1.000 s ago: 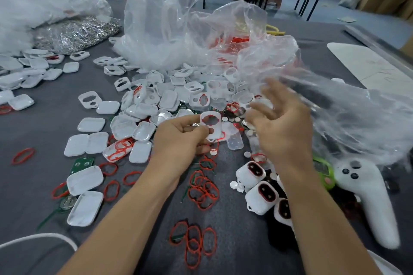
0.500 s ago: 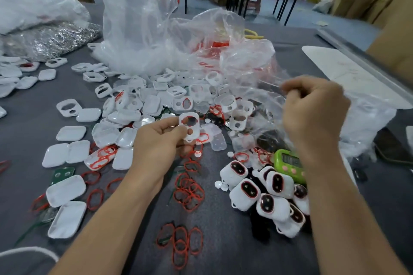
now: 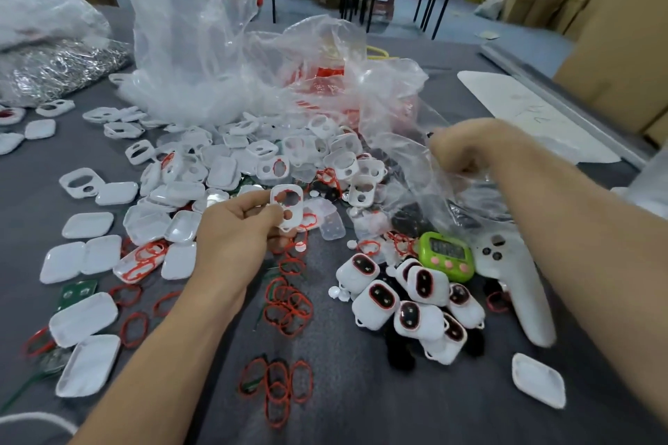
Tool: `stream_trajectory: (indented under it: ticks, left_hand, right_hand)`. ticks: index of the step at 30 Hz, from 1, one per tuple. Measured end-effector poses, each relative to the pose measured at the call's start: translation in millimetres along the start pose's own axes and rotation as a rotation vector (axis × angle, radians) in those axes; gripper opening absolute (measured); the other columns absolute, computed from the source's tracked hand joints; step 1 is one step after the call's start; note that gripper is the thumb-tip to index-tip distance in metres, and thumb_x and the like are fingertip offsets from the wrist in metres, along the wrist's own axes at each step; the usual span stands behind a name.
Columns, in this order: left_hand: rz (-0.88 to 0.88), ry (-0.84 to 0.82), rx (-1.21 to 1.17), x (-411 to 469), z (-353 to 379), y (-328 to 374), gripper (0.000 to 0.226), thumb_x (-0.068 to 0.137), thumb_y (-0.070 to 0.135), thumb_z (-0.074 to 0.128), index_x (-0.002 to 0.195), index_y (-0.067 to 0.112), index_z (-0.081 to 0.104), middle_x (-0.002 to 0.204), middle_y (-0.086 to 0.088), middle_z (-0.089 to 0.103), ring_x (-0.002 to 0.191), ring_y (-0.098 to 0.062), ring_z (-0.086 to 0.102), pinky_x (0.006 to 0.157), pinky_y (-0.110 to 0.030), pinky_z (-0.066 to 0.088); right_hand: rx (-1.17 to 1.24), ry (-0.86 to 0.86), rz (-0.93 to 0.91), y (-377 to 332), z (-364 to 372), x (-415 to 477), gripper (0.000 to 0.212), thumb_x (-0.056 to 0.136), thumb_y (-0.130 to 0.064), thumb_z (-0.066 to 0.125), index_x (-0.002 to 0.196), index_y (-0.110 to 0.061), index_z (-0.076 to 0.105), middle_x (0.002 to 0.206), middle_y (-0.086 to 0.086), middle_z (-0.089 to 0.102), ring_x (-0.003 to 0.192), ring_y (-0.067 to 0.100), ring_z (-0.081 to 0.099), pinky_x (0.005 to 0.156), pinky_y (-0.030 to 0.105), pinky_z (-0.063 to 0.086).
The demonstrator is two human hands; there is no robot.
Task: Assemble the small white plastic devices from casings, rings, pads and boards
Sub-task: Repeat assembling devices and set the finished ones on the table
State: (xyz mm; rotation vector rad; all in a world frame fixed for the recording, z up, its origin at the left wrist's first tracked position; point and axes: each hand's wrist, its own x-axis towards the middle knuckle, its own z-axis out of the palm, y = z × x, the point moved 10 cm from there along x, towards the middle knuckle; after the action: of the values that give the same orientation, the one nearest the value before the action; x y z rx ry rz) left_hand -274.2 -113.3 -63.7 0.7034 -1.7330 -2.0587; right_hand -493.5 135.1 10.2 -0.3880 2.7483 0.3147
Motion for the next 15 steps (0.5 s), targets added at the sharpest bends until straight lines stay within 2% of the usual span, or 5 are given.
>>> stream_trajectory:
  ticks: [5, 7, 11, 13, 15]
  left_hand:
    - [0.008, -0.006, -0.003, 1.6, -0.4, 1.1, 0.021, 0.091, -0.004, 0.065, 0.095, 0.012, 0.078, 0.074, -0.004, 0.077, 0.057, -0.018, 0.067, 0.057, -0.027, 0.059]
    - [0.014, -0.008, -0.006, 1.8, -0.3, 1.9, 0.021, 0.091, -0.004, 0.065, 0.093, 0.013, 0.078, 0.073, -0.004, 0.077, 0.058, -0.019, 0.067, 0.057, -0.028, 0.059]
    - [0.013, -0.005, -0.004, 1.3, 2.7, 1.7, 0.027, 0.091, -0.005, 0.065, 0.085, 0.018, 0.077, 0.072, -0.003, 0.076, 0.056, -0.018, 0.068, 0.055, -0.027, 0.059]
    - [0.009, -0.007, -0.008, 0.7, 3.2, 0.8, 0.028, 0.092, -0.006, 0.065, 0.083, 0.018, 0.077, 0.072, -0.004, 0.077, 0.055, -0.016, 0.069, 0.055, -0.026, 0.059]
    - [0.01, -0.008, -0.006, 0.8, 2.8, -0.3, 0.026, 0.092, -0.005, 0.065, 0.087, 0.017, 0.077, 0.073, -0.004, 0.077, 0.057, -0.016, 0.07, 0.057, -0.027, 0.06]
  right_hand:
    - [0.071, 0.122, -0.068, -6.8, 12.5, 14.6, 0.015, 0.094, 0.0, 0.06, 0.108, -0.003, 0.064, 0.109, 0.019, 0.068, 0.099, 0.034, 0.066, 0.089, 0.04, 0.054]
    - [0.163, 0.018, -0.074, -4.5, 24.4, 10.9, 0.005, 0.097, -0.014, 0.062, 0.093, -0.015, 0.062, 0.094, 0.006, 0.063, 0.088, 0.027, 0.06, 0.088, 0.041, 0.048]
    - [0.125, -0.081, -0.139, -9.2, 28.8, 6.0, 0.026, 0.096, -0.016, 0.061, 0.075, -0.03, 0.053, 0.091, 0.001, 0.059, 0.09, 0.025, 0.057, 0.092, 0.041, 0.05]
    - [0.122, -0.054, -0.187, -17.2, 26.1, 7.8, 0.021, 0.098, -0.012, 0.057, 0.08, -0.022, 0.056, 0.093, 0.005, 0.061, 0.093, 0.027, 0.058, 0.092, 0.042, 0.052]
    - [0.146, -0.071, -0.183, -21.3, 28.8, 6.8, 0.018, 0.098, -0.004, 0.055, 0.083, -0.014, 0.056, 0.086, 0.007, 0.057, 0.077, 0.02, 0.052, 0.072, 0.033, 0.05]
